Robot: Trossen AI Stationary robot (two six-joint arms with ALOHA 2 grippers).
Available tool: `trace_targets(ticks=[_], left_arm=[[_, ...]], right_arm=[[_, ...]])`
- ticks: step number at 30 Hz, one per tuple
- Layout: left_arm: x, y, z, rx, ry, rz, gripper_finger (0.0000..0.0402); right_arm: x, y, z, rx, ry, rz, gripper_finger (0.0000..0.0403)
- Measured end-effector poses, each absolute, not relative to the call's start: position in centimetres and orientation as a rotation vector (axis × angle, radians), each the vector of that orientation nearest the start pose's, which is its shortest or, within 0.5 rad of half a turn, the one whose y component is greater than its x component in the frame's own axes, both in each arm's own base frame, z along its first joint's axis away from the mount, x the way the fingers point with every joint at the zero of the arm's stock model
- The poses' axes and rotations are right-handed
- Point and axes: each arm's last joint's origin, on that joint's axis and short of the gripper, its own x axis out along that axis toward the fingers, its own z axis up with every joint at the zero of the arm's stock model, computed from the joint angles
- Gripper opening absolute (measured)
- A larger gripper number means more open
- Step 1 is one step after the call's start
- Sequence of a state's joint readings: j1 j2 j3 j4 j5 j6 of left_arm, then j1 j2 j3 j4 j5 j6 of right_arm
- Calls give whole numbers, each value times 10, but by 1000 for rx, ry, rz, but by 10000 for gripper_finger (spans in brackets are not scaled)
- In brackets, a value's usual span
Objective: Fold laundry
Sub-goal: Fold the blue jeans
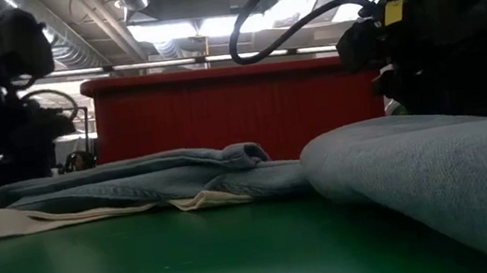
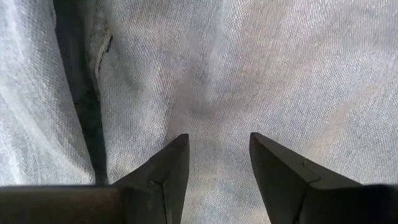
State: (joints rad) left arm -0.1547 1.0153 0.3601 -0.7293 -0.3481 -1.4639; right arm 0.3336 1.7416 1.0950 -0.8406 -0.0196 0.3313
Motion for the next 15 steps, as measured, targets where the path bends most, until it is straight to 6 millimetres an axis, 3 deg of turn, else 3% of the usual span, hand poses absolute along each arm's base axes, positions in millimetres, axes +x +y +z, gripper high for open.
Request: trace_targets(ticks=[7,15], left_arm=[[128,-11,127,-880,906,1030,187],[132,-12,127,-921,876,994,123]], right_arm=[[288,100,168,33,1499,38,170],[287,100,168,32,1503,37,170]])
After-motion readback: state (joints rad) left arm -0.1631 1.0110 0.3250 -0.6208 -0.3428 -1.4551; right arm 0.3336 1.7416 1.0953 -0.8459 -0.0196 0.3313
